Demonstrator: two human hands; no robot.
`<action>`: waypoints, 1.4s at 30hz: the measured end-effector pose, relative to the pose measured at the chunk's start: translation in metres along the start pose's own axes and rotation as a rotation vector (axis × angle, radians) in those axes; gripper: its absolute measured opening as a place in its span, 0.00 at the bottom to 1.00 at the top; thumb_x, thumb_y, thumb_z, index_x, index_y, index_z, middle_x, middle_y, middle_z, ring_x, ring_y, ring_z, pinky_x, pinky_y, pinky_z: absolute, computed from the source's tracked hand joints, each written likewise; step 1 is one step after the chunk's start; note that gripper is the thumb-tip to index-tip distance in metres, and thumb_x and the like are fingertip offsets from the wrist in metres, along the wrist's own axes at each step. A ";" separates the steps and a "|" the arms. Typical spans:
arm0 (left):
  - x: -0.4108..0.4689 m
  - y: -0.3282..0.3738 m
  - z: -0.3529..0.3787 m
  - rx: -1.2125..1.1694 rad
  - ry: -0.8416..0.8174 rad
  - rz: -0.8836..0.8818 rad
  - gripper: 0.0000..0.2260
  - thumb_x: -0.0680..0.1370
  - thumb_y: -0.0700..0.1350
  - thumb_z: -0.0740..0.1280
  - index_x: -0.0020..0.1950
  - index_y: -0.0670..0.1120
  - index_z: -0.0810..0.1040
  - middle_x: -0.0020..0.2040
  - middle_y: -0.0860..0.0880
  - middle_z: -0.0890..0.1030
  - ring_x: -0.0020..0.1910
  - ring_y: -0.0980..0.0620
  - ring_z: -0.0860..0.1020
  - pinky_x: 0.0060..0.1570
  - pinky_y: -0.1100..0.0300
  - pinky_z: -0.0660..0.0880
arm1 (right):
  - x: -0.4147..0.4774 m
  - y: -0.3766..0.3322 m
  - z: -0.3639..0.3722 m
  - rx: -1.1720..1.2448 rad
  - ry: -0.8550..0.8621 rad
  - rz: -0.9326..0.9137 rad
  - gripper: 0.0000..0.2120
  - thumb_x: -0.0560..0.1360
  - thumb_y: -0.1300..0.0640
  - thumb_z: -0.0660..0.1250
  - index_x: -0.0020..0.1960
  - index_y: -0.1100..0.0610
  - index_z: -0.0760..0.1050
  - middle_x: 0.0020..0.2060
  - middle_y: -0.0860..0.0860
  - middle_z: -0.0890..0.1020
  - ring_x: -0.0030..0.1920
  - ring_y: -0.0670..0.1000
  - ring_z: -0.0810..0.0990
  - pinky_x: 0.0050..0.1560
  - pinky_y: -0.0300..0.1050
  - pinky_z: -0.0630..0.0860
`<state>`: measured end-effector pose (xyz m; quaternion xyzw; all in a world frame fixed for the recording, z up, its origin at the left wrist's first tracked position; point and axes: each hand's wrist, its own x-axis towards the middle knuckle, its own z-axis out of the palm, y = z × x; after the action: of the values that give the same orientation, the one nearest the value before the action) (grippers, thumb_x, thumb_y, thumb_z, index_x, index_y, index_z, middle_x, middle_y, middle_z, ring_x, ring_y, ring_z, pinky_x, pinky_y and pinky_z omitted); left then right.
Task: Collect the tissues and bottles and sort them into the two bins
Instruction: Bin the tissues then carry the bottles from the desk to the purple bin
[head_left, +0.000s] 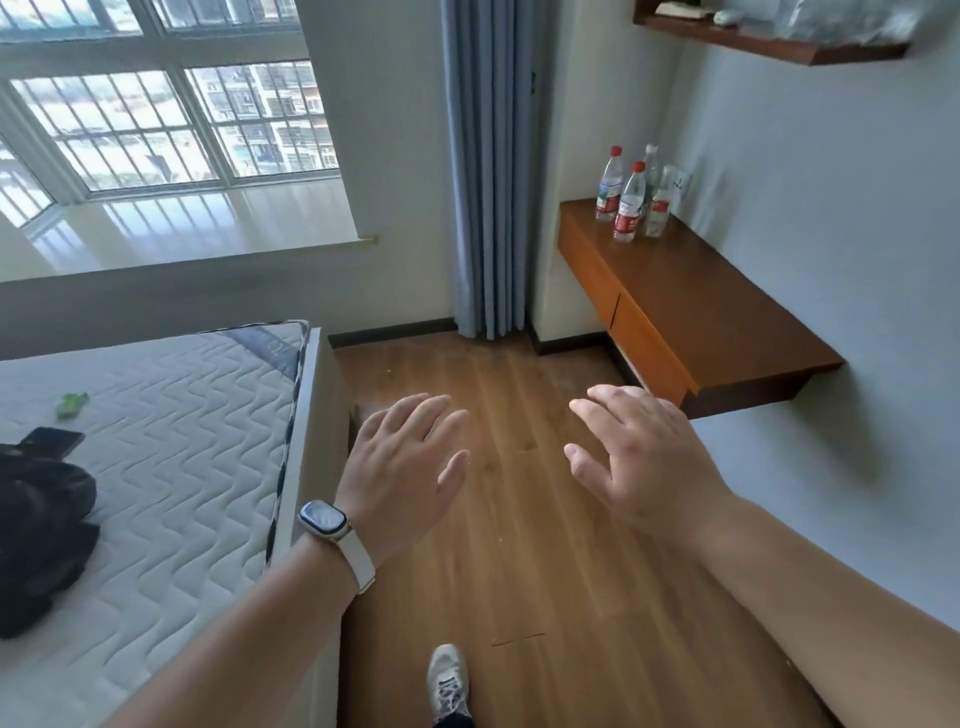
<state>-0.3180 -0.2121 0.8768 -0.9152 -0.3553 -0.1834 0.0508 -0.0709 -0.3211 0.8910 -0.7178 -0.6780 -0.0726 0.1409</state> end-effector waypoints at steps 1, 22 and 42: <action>0.012 -0.014 0.005 -0.013 0.007 0.003 0.17 0.78 0.54 0.61 0.64 0.50 0.75 0.65 0.50 0.76 0.67 0.47 0.72 0.63 0.48 0.70 | 0.016 -0.002 0.003 -0.005 -0.003 0.008 0.23 0.78 0.42 0.56 0.64 0.54 0.75 0.62 0.53 0.77 0.64 0.55 0.73 0.62 0.54 0.70; 0.195 -0.220 0.068 -0.078 0.069 0.078 0.18 0.77 0.54 0.64 0.65 0.49 0.76 0.65 0.50 0.77 0.66 0.46 0.73 0.61 0.47 0.71 | 0.266 -0.033 0.068 -0.063 0.040 0.057 0.24 0.77 0.43 0.56 0.63 0.58 0.76 0.60 0.55 0.78 0.61 0.57 0.74 0.58 0.55 0.72; 0.446 -0.310 0.146 0.011 0.019 0.109 0.18 0.79 0.56 0.61 0.65 0.51 0.76 0.64 0.51 0.77 0.66 0.47 0.73 0.62 0.49 0.69 | 0.526 0.099 0.139 0.009 0.065 0.032 0.24 0.77 0.42 0.57 0.63 0.57 0.76 0.60 0.56 0.78 0.62 0.57 0.74 0.59 0.54 0.71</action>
<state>-0.1784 0.3326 0.8956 -0.9311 -0.3056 -0.1870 0.0689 0.0520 0.2182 0.9041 -0.7251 -0.6618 -0.0907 0.1673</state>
